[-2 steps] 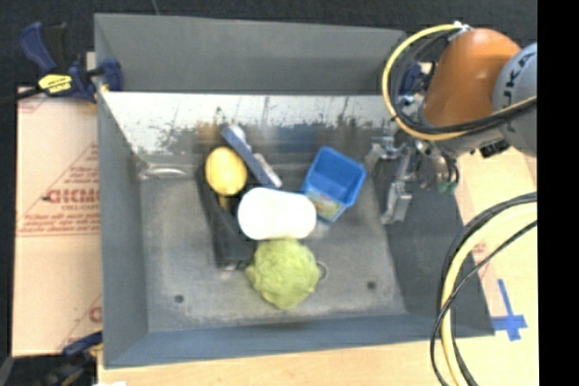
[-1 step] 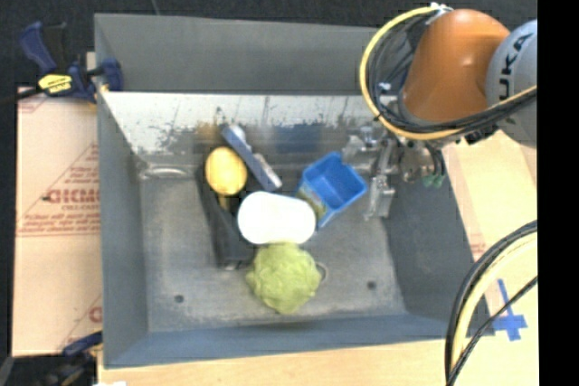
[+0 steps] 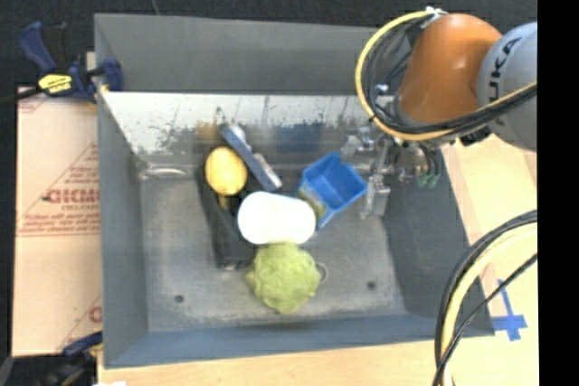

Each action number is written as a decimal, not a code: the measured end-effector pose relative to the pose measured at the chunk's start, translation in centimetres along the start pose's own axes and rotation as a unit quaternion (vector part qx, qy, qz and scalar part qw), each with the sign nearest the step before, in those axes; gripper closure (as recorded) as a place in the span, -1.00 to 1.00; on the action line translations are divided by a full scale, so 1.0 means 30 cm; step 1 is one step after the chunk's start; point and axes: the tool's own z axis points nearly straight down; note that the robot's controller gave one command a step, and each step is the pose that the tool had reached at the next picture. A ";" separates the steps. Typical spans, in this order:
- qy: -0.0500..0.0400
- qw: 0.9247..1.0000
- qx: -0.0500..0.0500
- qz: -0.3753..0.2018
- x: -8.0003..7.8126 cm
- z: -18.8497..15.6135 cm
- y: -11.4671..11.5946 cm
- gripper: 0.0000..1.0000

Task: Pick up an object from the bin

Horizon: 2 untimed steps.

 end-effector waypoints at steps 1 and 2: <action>-0.001 0.992 0.000 -0.125 0.123 0.252 0.075 -1.00; -0.002 0.999 0.000 0.039 0.048 0.264 0.085 1.00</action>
Offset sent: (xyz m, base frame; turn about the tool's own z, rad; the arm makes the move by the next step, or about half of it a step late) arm -0.0158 0.0250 -0.0816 0.0808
